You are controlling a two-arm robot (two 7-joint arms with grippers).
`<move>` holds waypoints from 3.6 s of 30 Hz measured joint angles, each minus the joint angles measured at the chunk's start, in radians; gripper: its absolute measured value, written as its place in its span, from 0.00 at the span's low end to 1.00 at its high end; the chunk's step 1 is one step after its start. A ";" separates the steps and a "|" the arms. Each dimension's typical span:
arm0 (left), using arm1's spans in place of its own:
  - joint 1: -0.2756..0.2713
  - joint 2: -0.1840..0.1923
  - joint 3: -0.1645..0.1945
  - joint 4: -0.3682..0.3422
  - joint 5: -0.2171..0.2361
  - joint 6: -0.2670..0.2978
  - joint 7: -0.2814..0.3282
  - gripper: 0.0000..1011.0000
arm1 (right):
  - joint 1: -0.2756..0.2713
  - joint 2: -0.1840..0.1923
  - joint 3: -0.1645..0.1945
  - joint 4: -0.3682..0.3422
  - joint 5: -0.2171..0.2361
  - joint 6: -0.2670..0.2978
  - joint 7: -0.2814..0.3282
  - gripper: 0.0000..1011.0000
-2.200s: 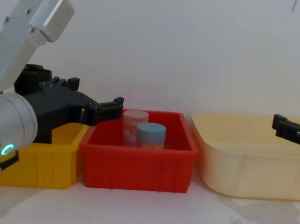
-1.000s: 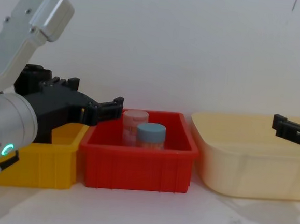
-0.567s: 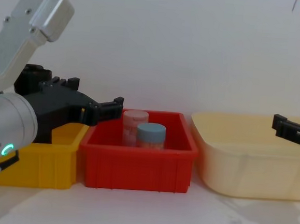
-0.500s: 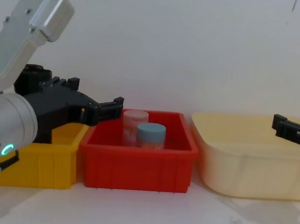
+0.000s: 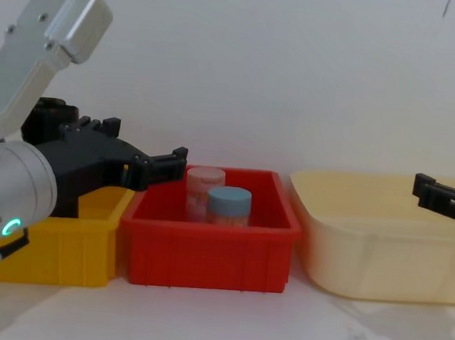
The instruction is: Pick up the garbage bag with the one hand and transfer it to the other hand.
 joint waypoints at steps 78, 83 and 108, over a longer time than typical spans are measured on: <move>0.138 0.025 -0.364 -0.155 -0.324 0.230 -0.121 0.99 | 0.452 -0.164 -0.249 0.155 0.077 0.432 0.115 0.99; 0.085 0.012 -0.343 -0.086 -0.314 0.225 -0.134 0.99 | 0.465 -0.173 -0.254 0.178 0.072 0.436 0.120 0.99; -0.113 -0.031 -0.253 0.171 -0.297 0.226 -0.231 0.99 | 0.498 -0.201 -0.243 0.243 0.062 0.449 0.145 0.99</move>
